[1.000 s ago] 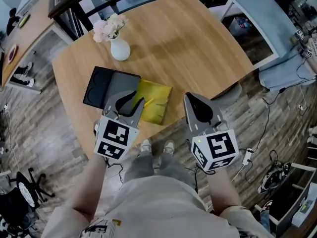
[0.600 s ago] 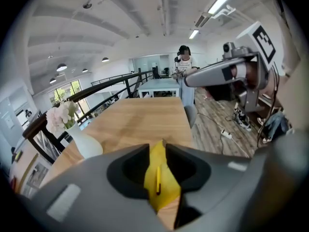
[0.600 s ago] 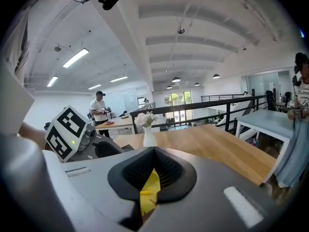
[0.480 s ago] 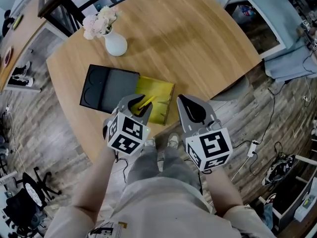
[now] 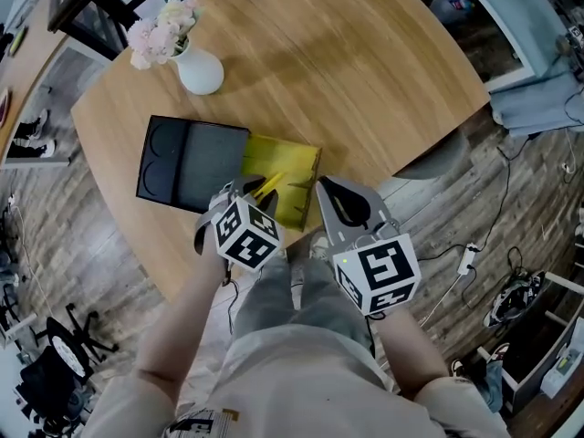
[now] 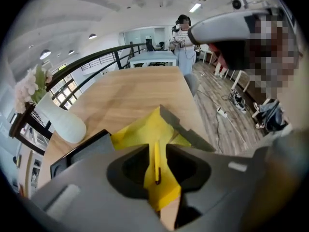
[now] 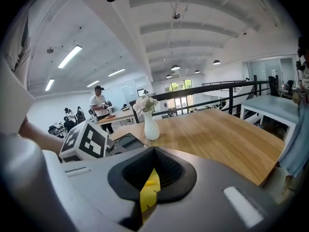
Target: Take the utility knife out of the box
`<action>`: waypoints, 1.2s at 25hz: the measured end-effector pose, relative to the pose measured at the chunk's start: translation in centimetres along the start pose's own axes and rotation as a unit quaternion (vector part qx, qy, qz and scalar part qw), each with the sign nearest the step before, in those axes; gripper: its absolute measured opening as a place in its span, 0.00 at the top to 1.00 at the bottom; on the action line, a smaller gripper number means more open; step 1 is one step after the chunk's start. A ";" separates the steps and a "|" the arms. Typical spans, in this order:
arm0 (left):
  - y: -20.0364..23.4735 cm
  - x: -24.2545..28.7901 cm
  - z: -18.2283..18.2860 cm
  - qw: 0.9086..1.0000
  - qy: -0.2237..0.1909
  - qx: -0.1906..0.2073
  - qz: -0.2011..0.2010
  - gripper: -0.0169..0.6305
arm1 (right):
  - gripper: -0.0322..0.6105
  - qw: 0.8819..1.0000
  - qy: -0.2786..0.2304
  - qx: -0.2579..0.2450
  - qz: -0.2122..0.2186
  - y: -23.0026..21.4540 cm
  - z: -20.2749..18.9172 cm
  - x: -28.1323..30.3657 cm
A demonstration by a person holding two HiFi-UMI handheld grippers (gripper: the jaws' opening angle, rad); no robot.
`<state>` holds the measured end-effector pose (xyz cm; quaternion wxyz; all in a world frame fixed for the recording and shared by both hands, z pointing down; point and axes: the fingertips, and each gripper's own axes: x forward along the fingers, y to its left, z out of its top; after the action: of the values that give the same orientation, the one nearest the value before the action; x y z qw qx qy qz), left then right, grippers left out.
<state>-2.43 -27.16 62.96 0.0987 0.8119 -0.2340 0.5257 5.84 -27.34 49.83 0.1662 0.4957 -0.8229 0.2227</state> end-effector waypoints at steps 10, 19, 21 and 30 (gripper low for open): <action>0.3 5.3 -2.0 0.995 0.083 0.046 0.013 0.81 | 0.95 1.000 0.024 0.017 0.000 -1.7 -2.2 1.7; -0.1 8.1 -2.5 0.993 0.109 0.045 -0.009 0.81 | 0.95 0.999 0.032 0.030 0.002 -3.0 -3.6 2.9; -0.1 8.4 -2.7 0.993 0.113 0.044 -0.013 0.82 | 0.95 0.999 0.033 0.032 0.003 -3.1 -3.8 3.0; -0.3 9.3 -3.2 0.987 0.143 0.074 0.000 0.86 | 0.95 0.999 0.032 0.040 0.004 -3.4 -4.5 3.0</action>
<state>-1.72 -28.22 72.68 0.0714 0.7331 -0.1779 0.6525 7.71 -28.55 55.81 0.1719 0.4912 -0.8094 0.2720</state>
